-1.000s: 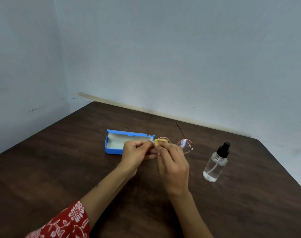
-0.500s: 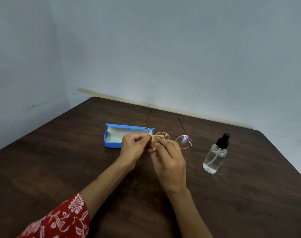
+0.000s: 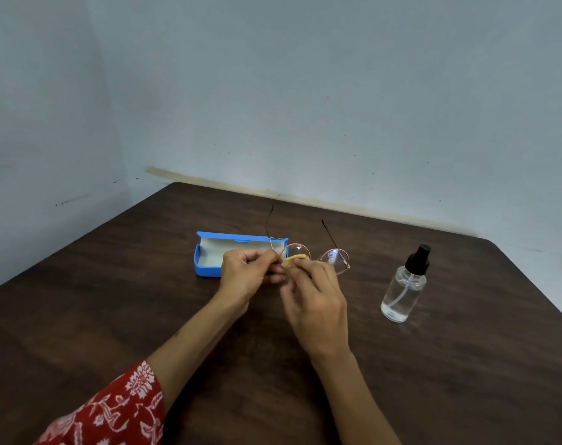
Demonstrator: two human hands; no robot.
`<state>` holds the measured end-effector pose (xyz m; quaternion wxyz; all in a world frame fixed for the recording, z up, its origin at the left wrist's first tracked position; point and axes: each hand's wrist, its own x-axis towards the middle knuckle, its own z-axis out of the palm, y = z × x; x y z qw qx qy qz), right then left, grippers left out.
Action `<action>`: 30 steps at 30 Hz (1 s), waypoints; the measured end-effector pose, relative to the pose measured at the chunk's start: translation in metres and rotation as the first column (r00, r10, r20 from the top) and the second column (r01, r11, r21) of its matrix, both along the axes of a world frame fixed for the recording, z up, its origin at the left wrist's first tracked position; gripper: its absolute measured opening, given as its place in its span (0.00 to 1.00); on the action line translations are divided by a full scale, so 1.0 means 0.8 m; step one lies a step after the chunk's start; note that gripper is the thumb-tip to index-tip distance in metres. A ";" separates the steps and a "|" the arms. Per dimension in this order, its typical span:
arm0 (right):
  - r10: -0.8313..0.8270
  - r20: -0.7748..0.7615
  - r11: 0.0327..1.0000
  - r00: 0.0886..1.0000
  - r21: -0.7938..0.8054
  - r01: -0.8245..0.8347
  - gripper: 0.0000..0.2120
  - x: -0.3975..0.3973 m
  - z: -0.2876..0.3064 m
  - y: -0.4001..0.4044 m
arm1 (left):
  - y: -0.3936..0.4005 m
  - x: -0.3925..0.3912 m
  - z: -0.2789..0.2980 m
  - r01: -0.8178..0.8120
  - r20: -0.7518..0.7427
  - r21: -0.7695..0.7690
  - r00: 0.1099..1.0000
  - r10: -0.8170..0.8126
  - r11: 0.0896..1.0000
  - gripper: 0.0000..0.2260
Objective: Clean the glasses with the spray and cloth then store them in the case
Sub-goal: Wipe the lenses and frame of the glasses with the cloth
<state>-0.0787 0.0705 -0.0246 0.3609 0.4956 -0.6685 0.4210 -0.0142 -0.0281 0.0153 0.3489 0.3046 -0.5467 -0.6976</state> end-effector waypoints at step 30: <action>-0.126 0.053 0.992 0.991 -0.005 0.126 0.15 -0.003 -0.003 -0.008 | -0.008 -0.002 -0.007 -0.001 0.024 0.002 1.000 0.001 1.000 0.08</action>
